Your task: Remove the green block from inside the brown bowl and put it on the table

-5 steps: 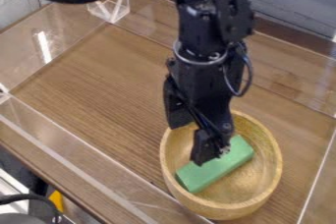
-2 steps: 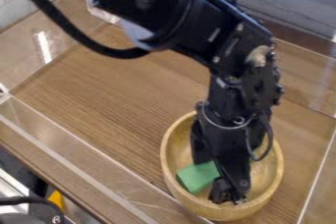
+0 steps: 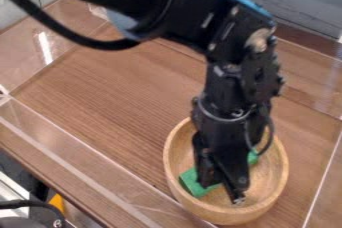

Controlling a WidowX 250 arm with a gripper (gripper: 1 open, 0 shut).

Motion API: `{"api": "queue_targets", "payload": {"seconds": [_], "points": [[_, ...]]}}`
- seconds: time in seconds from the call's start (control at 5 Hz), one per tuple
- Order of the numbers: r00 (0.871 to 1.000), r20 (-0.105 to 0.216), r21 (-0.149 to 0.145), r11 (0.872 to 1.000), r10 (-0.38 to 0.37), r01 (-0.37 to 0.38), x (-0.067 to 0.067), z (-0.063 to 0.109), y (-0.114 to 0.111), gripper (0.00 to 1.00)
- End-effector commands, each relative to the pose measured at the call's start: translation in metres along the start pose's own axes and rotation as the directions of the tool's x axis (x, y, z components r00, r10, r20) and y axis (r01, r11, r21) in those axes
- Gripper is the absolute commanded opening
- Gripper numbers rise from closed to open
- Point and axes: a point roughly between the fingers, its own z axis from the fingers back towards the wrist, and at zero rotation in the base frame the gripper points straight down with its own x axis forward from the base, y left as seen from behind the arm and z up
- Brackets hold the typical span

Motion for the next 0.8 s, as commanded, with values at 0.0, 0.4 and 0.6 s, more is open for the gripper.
{"api": "queue_targets", "payload": {"seconds": [0.0, 0.4, 0.6], "points": [[0.998, 0.044, 0.006, 0.999, -0.043, 0.043, 0.019, 0.023, -0.001, 0.0], [0.996, 0.08, 0.0, 0.999, -0.034, 0.034, 0.031, 0.051, 0.023, 0.0], [0.995, 0.089, -0.007, 0.999, 0.033, -0.032, 0.021, 0.062, 0.027, 0.0]]}}
